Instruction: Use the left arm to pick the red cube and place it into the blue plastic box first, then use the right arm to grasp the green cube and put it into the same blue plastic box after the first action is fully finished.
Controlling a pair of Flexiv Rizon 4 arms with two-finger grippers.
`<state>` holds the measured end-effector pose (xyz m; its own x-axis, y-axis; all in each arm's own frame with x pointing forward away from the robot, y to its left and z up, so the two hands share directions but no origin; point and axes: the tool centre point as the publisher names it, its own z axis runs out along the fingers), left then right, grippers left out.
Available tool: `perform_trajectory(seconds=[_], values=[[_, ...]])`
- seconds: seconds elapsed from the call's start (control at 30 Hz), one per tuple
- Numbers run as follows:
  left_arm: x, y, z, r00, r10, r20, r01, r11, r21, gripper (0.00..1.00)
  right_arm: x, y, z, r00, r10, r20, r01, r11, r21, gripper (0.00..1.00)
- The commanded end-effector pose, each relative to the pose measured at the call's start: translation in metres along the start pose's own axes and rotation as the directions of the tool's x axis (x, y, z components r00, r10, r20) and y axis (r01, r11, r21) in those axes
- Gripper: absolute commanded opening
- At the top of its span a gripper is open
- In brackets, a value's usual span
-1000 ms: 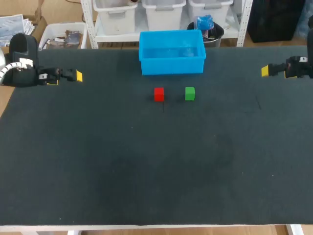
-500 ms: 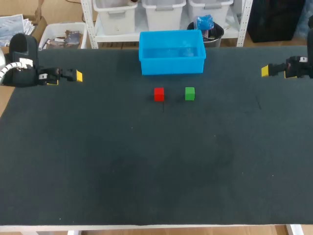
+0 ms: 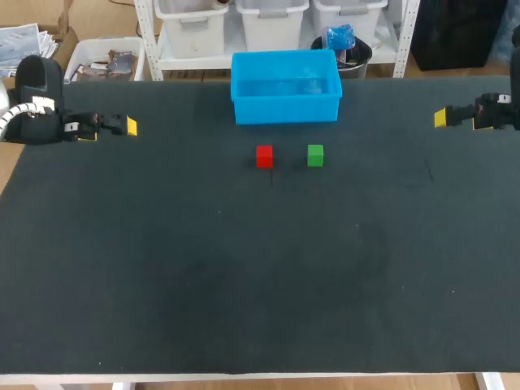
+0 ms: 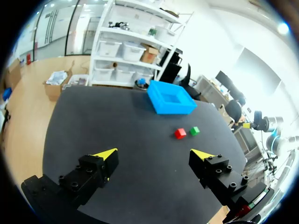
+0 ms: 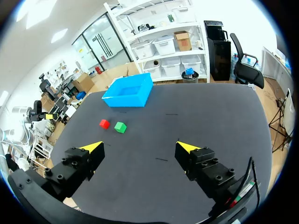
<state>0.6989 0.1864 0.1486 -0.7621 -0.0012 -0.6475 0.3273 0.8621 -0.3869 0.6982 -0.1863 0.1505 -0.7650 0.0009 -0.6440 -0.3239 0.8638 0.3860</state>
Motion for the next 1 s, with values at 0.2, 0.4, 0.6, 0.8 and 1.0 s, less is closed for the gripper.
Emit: perform_trajectory(seconds=[0.2,0.4,0.6,0.8,1.0], values=[[-0.001,-0.001,0.0,1.0,-0.002,-0.005,0.002,1.0,-0.006,1.0,0.0,0.0,0.001,1.0,0.0,-0.001,0.0,1.0,0.002,1.0],[-0.001,-0.001,0.0,1.0,-0.002,-0.005,0.002,1.0,-0.006,1.0,0.0,0.0,0.001,1.0,0.0,-0.001,0.0,1.0,0.002,1.0],[-0.003,-0.007,0.008,0.999,0.013,-0.04,-0.014,1.0,-0.019,1.0,0.0,0.0,0.001,1.0,0.0,-0.001,0.0,1.0,0.002,1.0],[-0.016,-0.046,0.059,0.986,0.069,-0.153,-0.081,0.994,-0.077,1.0,0.0,0.0,0.001,1.0,0.0,-0.001,0.0,1.0,0.002,1.0],[-0.02,-0.07,0.092,0.979,0.062,-0.192,-0.087,0.989,-0.124,1.0,0.0,0.0,0.001,1.0,0.0,-0.001,0.0,1.0,0.002,1.0]])
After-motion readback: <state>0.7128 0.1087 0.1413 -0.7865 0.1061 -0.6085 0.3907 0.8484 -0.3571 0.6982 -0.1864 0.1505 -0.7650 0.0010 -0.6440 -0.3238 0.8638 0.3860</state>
